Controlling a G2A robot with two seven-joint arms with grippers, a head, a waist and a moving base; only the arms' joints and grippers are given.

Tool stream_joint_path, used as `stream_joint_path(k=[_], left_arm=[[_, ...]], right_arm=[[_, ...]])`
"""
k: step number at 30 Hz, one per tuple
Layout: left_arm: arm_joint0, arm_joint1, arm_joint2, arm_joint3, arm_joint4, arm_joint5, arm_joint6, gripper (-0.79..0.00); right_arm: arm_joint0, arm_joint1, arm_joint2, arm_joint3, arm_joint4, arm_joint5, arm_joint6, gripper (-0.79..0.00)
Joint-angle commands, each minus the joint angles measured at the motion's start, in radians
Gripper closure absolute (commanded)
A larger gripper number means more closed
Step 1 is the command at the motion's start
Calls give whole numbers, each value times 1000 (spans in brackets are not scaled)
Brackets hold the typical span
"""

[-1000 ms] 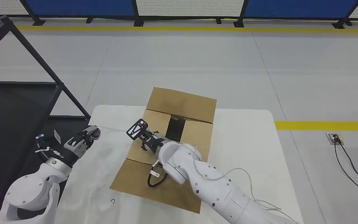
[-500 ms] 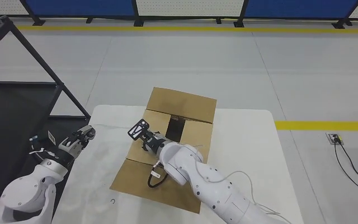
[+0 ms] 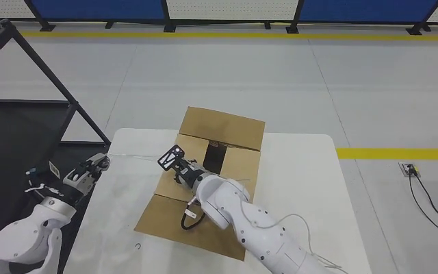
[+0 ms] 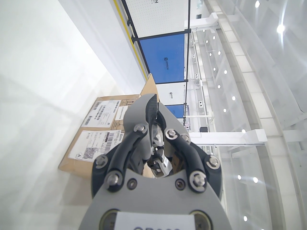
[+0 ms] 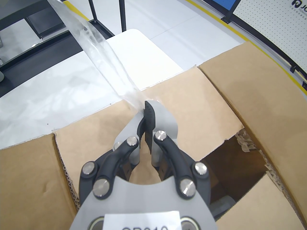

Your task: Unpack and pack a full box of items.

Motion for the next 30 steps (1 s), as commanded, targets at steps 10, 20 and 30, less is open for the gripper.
stream_joint_path(k=[10,20,30], left_arm=[[24,3,-25,-39,-21,-18,6,0],[58,3,-63,-87,-47,-45,47,0],[90,4,-108,-133,-76,-56,61,0]], right_arm=[[-14,-7,25,-20,-31,-18,18,-785],[-65,9,107,-99,-54,-58,11,-785],[-146,42,227,-196,-52,-147,5,-785]])
